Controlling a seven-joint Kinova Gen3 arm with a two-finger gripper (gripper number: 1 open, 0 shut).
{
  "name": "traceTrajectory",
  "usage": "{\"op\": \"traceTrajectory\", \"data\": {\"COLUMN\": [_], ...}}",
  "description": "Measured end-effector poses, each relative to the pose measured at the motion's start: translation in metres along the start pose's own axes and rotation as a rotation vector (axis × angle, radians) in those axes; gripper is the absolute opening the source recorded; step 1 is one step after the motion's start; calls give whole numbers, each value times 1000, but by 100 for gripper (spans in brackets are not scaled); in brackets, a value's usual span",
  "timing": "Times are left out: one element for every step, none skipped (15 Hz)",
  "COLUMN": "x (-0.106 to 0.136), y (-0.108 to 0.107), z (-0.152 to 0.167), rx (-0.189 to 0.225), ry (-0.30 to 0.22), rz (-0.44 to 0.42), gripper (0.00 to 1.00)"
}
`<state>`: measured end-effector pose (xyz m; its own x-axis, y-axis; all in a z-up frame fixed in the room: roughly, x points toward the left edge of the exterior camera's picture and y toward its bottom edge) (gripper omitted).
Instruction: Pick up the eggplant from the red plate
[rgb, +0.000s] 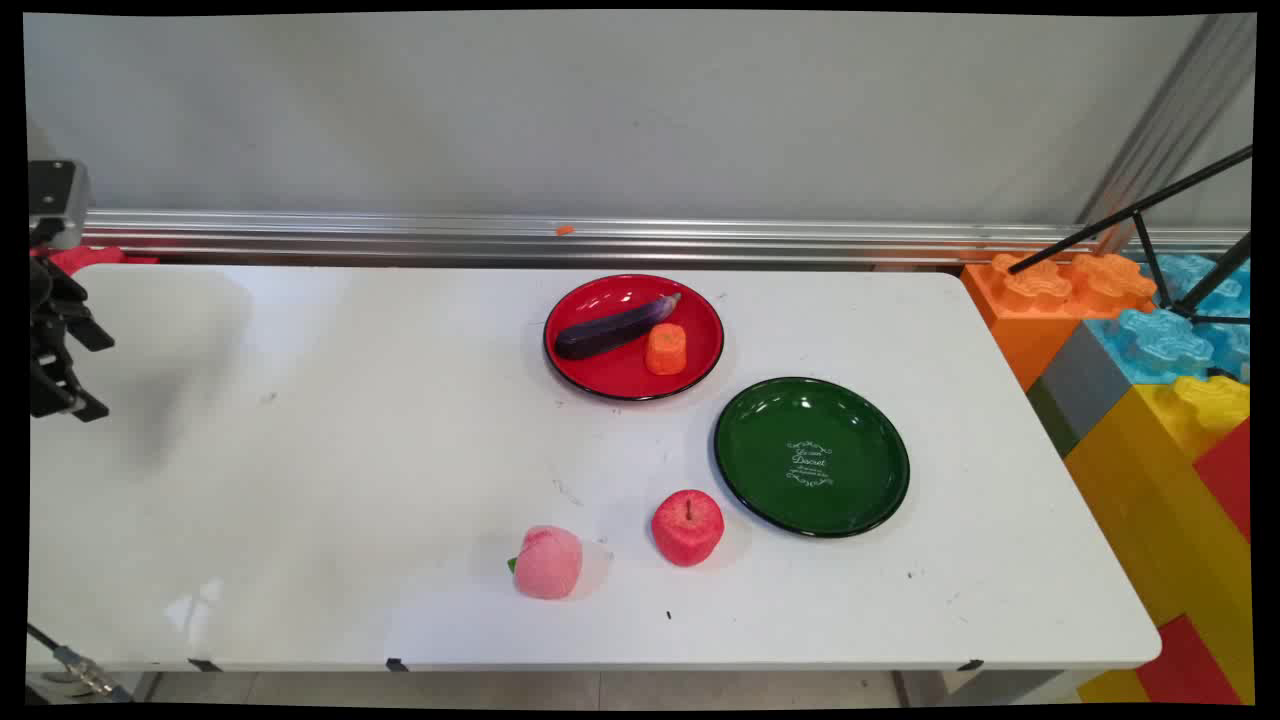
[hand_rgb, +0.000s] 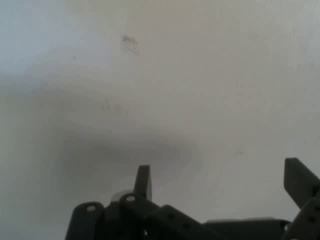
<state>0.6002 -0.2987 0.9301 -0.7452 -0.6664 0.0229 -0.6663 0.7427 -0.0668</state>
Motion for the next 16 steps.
{"op": "traceTrajectory", "data": {"x": [-2, -3, -3, -2, -2, 1, 5, 9, 16, 25, 39, 48, 55, 67, 82, 99], "y": [-1, -1, -1, 0, 0, 1, 2, 2, 3, 4, 6, 7, 8, 8, 10, 11], "z": [2, 4, 5, 7, 8, 10, 12, 13, 15, 16, 16, 17, 17, 18, 19, 20], "rx": [-1, -3, -4, -6, -8, -9, -9, -7, -4, 3, 15, 22, 28, 34, 43, 53], "ry": [8, 16, 22, 32, 39, 55, 72, 85, 106, 133, 169, 191, 209, 234, 263, 291], "rz": [6, 11, 14, 19, 22, 25, 27, 29, 31, 34, 36, 34, 32, 31, 32, 33], "gripper": [100, 100, 100, 100, 100, 100, 100, 100, 100, 100, 100, 100, 100, 100, 100, 100]}}
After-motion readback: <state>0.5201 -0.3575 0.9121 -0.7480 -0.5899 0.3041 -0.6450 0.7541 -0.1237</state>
